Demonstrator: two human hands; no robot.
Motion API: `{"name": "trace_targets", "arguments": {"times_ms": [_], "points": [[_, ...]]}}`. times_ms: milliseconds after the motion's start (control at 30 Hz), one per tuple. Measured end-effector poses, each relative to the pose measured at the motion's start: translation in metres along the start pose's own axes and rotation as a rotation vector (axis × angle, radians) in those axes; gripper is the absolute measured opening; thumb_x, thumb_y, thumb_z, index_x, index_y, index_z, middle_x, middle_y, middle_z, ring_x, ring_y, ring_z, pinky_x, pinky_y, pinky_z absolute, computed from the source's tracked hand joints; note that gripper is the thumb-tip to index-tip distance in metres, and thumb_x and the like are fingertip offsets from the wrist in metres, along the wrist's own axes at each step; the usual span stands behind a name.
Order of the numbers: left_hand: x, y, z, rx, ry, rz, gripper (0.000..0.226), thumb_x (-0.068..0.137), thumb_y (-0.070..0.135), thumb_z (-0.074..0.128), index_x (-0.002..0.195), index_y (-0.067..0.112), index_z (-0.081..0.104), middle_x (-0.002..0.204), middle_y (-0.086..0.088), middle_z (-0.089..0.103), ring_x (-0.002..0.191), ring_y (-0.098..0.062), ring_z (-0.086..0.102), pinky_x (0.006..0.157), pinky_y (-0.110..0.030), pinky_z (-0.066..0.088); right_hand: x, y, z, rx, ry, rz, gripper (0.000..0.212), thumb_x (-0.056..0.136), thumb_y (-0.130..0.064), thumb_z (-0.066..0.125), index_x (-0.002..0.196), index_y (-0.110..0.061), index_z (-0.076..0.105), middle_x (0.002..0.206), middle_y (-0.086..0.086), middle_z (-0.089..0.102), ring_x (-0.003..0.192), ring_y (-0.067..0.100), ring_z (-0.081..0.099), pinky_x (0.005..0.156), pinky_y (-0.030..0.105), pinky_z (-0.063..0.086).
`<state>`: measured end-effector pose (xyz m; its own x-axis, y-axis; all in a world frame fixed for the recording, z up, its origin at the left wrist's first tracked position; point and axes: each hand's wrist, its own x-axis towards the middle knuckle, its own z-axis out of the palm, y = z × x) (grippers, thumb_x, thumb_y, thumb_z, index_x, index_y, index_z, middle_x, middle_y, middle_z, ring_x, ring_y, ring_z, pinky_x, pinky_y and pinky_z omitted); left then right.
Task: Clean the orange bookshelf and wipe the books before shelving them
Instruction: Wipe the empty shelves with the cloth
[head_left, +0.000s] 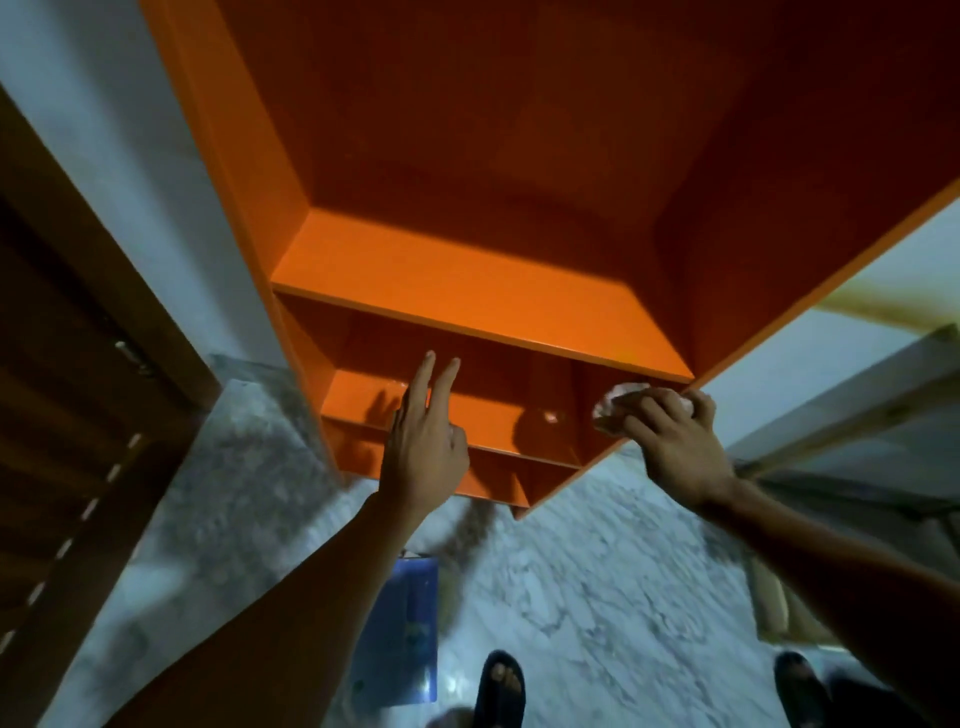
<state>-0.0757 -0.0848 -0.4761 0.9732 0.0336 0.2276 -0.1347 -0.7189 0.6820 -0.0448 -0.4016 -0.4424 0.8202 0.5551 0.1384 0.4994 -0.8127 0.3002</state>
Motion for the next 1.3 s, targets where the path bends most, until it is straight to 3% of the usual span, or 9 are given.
{"name": "trace_targets", "arguments": {"times_ms": [200,367,467,567,667,800,1000,1200,1300], "points": [[-0.013,-0.031,0.054,-0.022,-0.157,-0.093,0.069,0.082,-0.003,0.054,0.148,0.013,0.042,0.157,-0.012,0.035,0.099,-0.044,0.064,0.082,-0.044,0.051,0.024,-0.067,0.06,0.483,-0.06,0.336,0.048,0.087,-0.01,0.042,0.131,-0.024,0.056,0.122,0.006,0.055,0.106,0.031,0.05,0.082,0.038,0.032],[-0.001,-0.052,0.105,0.035,-0.19,-0.166,0.067,0.083,0.013,0.041,0.151,0.012,0.037,0.158,-0.013,0.032,0.144,-0.032,0.036,0.111,-0.042,0.037,0.071,-0.077,0.119,0.744,-0.041,0.861,0.044,0.093,-0.009,0.042,0.135,-0.017,0.051,0.135,0.015,0.044,0.125,0.035,0.037,0.104,0.046,0.031],[0.002,-0.074,0.143,0.044,-0.155,-0.139,0.069,0.081,0.015,0.04,0.15,0.008,0.039,0.156,-0.019,0.036,0.146,-0.034,0.033,0.113,-0.049,0.036,0.086,-0.074,0.163,0.806,-0.108,1.022,0.035,0.096,-0.005,0.046,0.13,-0.002,0.051,0.135,0.022,0.046,0.125,0.039,0.043,0.105,0.047,0.034],[0.004,-0.093,0.171,0.092,-0.141,-0.125,0.066,0.085,0.019,0.037,0.15,0.009,0.039,0.155,-0.018,0.037,0.145,-0.036,0.033,0.113,-0.054,0.035,0.088,-0.086,0.205,0.813,-0.103,1.064,0.027,0.098,-0.009,0.043,0.124,-0.006,0.051,0.127,0.017,0.053,0.118,0.037,0.052,0.101,0.049,0.041],[0.003,-0.114,0.19,0.184,-0.129,-0.078,0.069,0.083,0.027,0.031,0.146,0.005,0.044,0.15,-0.022,0.043,0.14,-0.043,0.039,0.108,-0.062,0.034,0.086,-0.1,0.233,0.656,-0.071,0.94,0.032,0.099,-0.028,0.042,0.125,-0.012,0.052,0.124,0.014,0.055,0.113,0.035,0.054,0.092,0.044,0.041],[-0.004,-0.141,0.205,0.265,-0.128,-0.091,0.072,0.081,0.03,0.027,0.145,0.003,0.045,0.15,-0.025,0.041,0.141,-0.046,0.036,0.11,-0.065,0.026,0.09,-0.105,0.249,0.521,-0.04,0.849,0.04,0.099,-0.038,0.038,0.128,-0.016,0.054,0.131,0.013,0.052,0.122,0.035,0.045,0.099,0.046,0.035],[-0.01,-0.16,0.218,0.273,0.085,-0.087,0.06,0.09,0.025,0.033,0.146,0.008,0.046,0.156,-0.015,0.038,0.149,-0.03,0.026,0.118,-0.058,0.014,0.077,-0.142,0.259,0.594,0.033,0.339,0.056,0.1,-0.044,0.039,0.149,-0.017,0.038,0.158,0.015,0.031,0.148,0.033,0.021,0.12,0.049,0.017],[-0.006,-0.196,0.194,0.194,0.169,-0.145,0.053,0.103,0.033,0.027,0.151,0.015,0.04,0.162,-0.006,0.027,0.153,-0.02,0.012,0.121,-0.05,0.007,0.066,-0.174,0.261,0.63,0.079,-0.268,0.073,0.069,0.005,0.065,0.139,-0.012,0.053,0.15,0.017,0.043,0.134,0.039,0.039,0.104,0.045,0.031],[-0.006,-0.209,0.181,0.201,0.148,-0.139,0.045,0.108,0.026,0.032,0.151,0.015,0.039,0.163,-0.004,0.025,0.153,-0.02,0.011,0.122,-0.049,0.008,0.073,-0.181,0.255,0.802,0.254,-0.396,0.068,0.066,0.005,0.046,0.132,-0.009,0.059,0.132,0.016,0.058,0.117,0.036,0.052,0.1,0.045,0.041]]}}
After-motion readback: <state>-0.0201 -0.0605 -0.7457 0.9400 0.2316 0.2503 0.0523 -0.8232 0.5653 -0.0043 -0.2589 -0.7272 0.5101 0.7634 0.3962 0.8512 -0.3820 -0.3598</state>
